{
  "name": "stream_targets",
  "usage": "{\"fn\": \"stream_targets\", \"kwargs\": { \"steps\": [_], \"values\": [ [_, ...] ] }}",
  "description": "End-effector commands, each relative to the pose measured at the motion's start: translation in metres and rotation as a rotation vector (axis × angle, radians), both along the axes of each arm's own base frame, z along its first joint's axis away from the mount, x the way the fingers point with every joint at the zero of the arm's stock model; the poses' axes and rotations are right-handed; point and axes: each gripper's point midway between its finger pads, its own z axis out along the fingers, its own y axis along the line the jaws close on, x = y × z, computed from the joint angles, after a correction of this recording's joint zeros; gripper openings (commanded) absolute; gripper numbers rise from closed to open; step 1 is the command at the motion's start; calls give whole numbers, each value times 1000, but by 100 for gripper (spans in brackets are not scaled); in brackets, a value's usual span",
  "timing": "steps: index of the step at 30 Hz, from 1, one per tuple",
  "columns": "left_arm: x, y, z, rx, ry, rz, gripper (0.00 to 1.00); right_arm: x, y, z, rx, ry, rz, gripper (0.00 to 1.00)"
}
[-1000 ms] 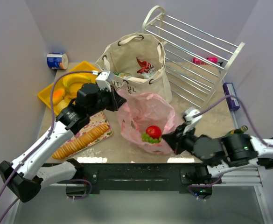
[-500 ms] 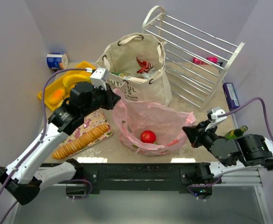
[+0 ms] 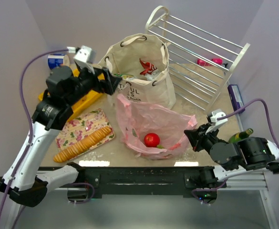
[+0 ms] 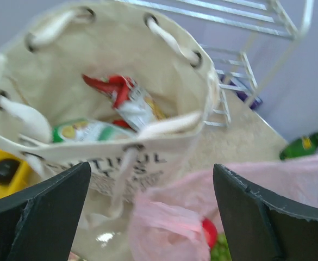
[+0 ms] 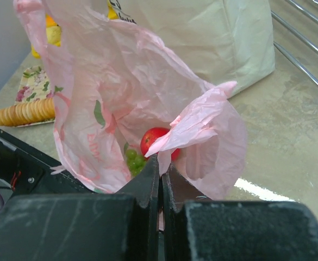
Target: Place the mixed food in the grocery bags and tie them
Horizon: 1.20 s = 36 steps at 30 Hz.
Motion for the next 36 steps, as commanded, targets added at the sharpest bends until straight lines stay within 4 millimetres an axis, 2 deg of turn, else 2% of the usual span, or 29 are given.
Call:
{"fn": "stream_targets", "kwargs": {
  "steps": [1, 3, 4, 6, 7, 9, 10, 12, 13, 15, 16, 17, 19, 22, 26, 31, 36],
  "values": [
    [64, 66, 10, -14, 5, 148, 100, 3, -2, 17, 99, 5, -31, 0],
    [91, 106, -13, -26, 80, 271, 100, 2, -1, 17, 98, 8, -24, 0],
    [102, 141, -27, -36, 131, 383, 100, 2, -1, 17, 95, 8, -23, 0],
    [116, 180, -66, -11, 228, 513, 100, 2, -1, 17, 96, 9, -20, 0],
    [118, 211, -87, 44, 274, 643, 100, 1, 0, 18, 99, 11, -17, 0],
    [118, 237, -135, 132, 384, 748, 100, 2, -1, 18, 108, 10, -21, 0],
    [113, 264, -151, 177, 421, 862, 100, 2, -1, 18, 107, 9, -19, 0],
    [108, 284, -188, 216, 502, 923, 100, 1, -1, 19, 123, 11, -13, 0],
    [109, 297, -194, 206, 508, 953, 100, 1, -1, 19, 122, 10, -12, 0],
    [109, 308, -218, 219, 558, 973, 100, 1, -1, 19, 124, 10, -11, 0],
    [110, 315, -224, 226, 572, 988, 100, 1, -1, 19, 128, 12, -10, 0],
    [112, 318, -240, 242, 609, 988, 100, 1, -1, 19, 128, 13, -9, 0],
    [114, 321, -256, 271, 647, 984, 98, 0, 0, 18, 131, 19, -7, 0],
    [115, 330, -292, 324, 733, 985, 97, -1, 2, 18, 137, 24, -6, 0],
    [108, 338, -316, 371, 795, 992, 95, -1, 4, 18, 136, 27, -7, 0],
    [102, 349, -327, 403, 801, 1024, 95, -1, 6, 20, 135, 26, -5, 0],
    [108, 347, -345, 406, 818, 978, 91, -2, 11, 18, 125, 29, -4, 0]
  ]
}}
